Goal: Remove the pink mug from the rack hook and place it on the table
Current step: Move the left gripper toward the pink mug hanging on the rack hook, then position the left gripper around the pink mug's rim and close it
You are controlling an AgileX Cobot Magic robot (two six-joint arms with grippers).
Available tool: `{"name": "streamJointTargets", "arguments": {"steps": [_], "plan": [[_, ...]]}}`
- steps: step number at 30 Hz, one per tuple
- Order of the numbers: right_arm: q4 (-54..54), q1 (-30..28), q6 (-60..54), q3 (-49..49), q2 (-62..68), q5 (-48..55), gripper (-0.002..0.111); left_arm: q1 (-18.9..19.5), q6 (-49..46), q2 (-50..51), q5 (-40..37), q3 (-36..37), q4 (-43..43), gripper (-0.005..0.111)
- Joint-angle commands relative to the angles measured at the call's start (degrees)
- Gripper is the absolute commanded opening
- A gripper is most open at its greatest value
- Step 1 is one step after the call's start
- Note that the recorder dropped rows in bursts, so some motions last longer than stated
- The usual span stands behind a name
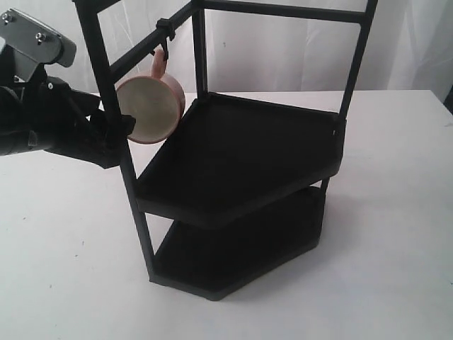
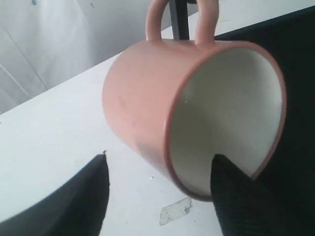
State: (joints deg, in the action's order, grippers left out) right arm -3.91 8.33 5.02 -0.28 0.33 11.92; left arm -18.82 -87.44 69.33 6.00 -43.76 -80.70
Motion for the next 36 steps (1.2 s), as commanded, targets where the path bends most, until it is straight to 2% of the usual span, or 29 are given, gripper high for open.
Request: {"name": "streamJointTargets", "arguments": {"steps": [1,11,20,26,36], "plan": [[-0.5,-0.3,-0.2,0.3,-0.3,-0.3,0.0,-0.3,0.7,0.0,-0.6,-0.3,-1.5,0.063],[-0.5,-0.3,-0.2,0.3,-0.3,-0.3,0.0,-0.2,0.5,-7.9,-1.3,1.9,-4.5,0.063],[-0.5,-0.3,-0.2,0.3,-0.3,-0.3,0.0,-0.2,0.3,-13.1,6.8,6.7,-10.3,0.066],[-0.4,-0.3,-0.2,0.3,-0.3,-0.3,0.0,-0.2,5.3,-13.2,0.1,6.6,-12.4,0.066],[-0.4,-0.3,-0.2,0.3,-0.3,-0.3,0.0,-0.2,4.8,-10.0,-2.1,5.7,-12.2,0.066]]}}
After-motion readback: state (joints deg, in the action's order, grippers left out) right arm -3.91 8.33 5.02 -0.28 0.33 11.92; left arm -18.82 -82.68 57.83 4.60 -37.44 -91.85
